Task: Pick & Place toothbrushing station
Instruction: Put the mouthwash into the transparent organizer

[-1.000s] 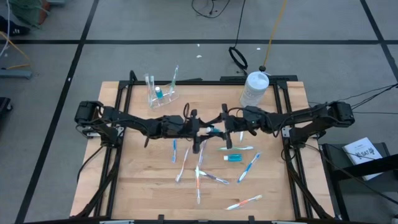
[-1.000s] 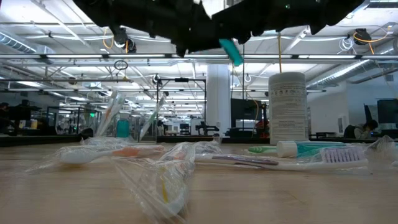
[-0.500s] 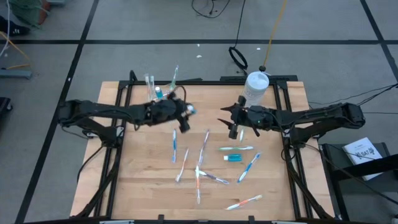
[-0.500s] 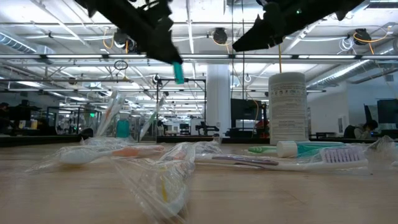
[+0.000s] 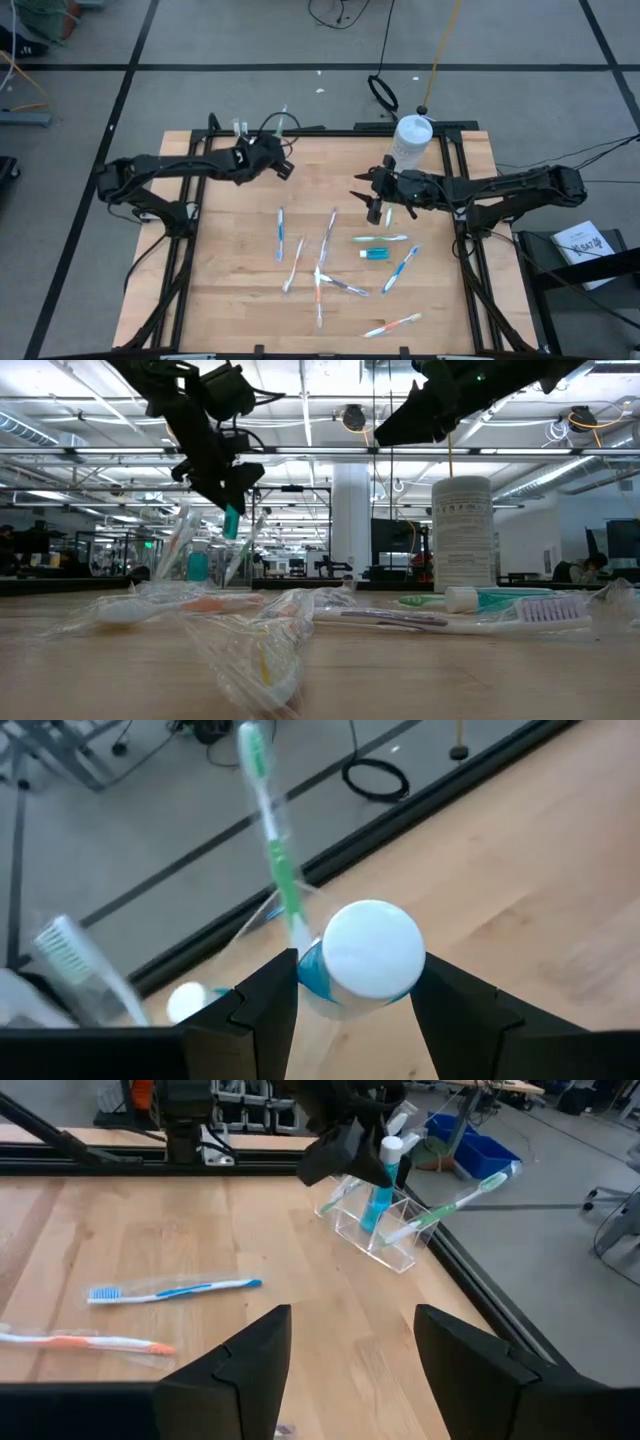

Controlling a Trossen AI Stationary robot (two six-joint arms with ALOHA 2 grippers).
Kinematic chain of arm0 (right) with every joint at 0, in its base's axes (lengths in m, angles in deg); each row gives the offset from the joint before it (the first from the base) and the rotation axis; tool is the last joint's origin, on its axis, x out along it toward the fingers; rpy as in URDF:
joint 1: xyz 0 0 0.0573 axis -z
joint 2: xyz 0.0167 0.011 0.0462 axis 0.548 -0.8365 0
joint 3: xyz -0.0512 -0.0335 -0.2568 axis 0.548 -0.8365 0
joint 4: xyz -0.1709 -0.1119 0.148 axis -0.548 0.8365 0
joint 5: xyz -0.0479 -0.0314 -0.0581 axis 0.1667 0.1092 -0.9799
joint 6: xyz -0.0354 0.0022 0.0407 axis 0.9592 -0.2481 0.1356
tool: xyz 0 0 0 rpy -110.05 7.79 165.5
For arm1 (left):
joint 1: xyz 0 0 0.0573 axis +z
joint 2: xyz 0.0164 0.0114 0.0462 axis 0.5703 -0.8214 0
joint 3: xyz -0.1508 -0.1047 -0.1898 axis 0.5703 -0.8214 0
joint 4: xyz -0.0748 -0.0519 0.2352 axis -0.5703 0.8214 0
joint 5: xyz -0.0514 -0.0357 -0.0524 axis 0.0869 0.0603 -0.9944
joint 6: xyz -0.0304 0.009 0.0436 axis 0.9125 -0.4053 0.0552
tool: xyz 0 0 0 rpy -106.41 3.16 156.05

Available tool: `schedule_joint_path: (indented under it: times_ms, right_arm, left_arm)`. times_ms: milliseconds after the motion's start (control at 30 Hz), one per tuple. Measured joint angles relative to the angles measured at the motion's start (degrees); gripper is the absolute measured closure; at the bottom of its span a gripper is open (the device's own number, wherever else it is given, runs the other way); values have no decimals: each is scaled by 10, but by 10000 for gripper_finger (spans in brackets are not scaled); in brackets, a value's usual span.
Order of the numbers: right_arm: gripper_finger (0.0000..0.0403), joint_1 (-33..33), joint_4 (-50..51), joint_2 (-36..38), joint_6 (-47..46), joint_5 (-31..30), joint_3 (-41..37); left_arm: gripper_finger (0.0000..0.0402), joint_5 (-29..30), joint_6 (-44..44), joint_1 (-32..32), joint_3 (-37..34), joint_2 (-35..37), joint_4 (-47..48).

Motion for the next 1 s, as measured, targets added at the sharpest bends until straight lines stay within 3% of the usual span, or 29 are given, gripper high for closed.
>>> schedule_joint_path:
  times_ms: [167,367,600,1000]
  right_arm:
    - [198,0,16,0,0,0,0]
    - [201,0,25,0,0,0,0]
    - [204,0,25,0,-22,33,0]
    - [206,0,20,0,-16,57,0]
  left_arm:
    - [218,-12,-81,25,0,10,-1]
    - [218,-128,-172,76,0,12,6]
    - [218,-134,-178,116,0,9,14]
    - [218,-214,-270,169,0,9,29]
